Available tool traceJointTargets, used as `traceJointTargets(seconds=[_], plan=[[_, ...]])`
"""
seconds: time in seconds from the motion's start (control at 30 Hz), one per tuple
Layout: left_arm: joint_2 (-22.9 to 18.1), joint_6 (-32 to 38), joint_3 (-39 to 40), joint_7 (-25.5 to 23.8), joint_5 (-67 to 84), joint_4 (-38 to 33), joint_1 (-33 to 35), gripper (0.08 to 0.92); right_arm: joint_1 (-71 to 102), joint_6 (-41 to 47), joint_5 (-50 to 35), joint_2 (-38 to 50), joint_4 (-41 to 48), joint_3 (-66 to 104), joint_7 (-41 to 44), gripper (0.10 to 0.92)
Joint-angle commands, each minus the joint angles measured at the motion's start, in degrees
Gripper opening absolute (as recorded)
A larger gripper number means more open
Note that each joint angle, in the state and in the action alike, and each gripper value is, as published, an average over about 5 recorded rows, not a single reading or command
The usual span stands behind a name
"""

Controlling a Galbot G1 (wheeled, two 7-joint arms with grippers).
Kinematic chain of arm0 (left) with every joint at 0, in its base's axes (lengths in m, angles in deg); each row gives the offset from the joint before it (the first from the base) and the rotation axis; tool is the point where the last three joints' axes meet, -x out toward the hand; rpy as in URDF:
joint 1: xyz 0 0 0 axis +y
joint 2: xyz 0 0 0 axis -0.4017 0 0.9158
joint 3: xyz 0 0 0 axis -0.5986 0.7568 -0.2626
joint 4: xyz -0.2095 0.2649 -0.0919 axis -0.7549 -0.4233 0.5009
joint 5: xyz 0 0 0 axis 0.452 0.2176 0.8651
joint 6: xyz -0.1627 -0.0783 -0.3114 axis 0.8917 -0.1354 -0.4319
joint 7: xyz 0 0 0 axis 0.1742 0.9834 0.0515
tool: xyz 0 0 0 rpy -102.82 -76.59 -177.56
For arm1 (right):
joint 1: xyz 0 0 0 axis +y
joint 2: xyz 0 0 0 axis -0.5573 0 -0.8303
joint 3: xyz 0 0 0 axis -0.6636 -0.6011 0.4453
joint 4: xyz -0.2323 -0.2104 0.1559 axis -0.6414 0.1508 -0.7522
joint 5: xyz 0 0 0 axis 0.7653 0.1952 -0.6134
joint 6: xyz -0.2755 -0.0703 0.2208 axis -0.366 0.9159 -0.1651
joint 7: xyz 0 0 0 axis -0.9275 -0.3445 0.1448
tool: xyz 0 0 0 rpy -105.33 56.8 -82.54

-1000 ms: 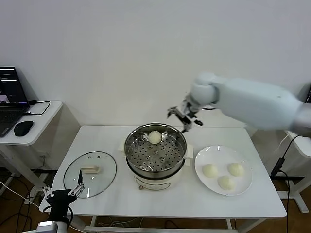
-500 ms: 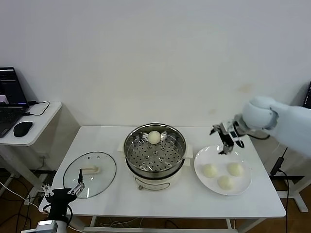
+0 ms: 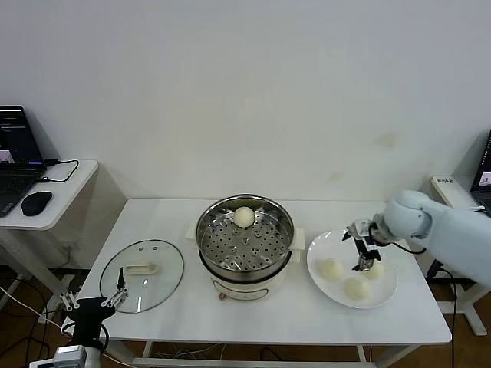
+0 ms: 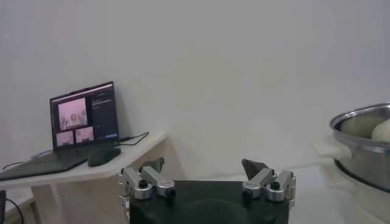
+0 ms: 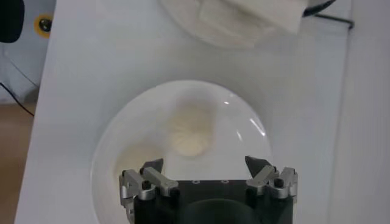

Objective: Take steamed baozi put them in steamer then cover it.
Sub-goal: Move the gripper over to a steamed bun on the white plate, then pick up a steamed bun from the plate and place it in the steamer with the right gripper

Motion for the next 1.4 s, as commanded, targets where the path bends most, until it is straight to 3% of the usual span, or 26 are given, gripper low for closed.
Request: traceJointTargets(seconds=[0.03, 0.57, 0.83, 1.03, 1.4], plan=[[0.03, 0.0, -0.32, -0.04, 0.04, 0.12, 0.08, 0.823, 7.48, 0.6, 2.29, -6.05, 5.96, 3.84, -0.25, 0.823], [-0.59, 0.12, -0.43, -0.05, 0.03, 0.21, 0.13, 0.823, 11.13, 0.52, 4.82, -9.63, 10.41, 7.16, -1.02, 0.817], [-0.91, 0.13, -0.19, 0.01, -0.02, 0.32, -0.12, 0.823, 11.57, 0.52, 5.0, -10.19, 11.12, 7.99, -1.3, 0.719], [-0.9, 0.16, -0.25, 0.04, -0.02, 0.16, -0.08, 0.823, 8.15, 0.59, 4.19, -8.56, 9.56, 7.32, -0.46, 0.653], [-0.54, 0.23, 0.04, 0.06, 0.05, -0.3, -0.36, 0.823, -10.91, 2.01, -5.6, -1.41, 0.94, -2.19, 2.61, 0.645]])
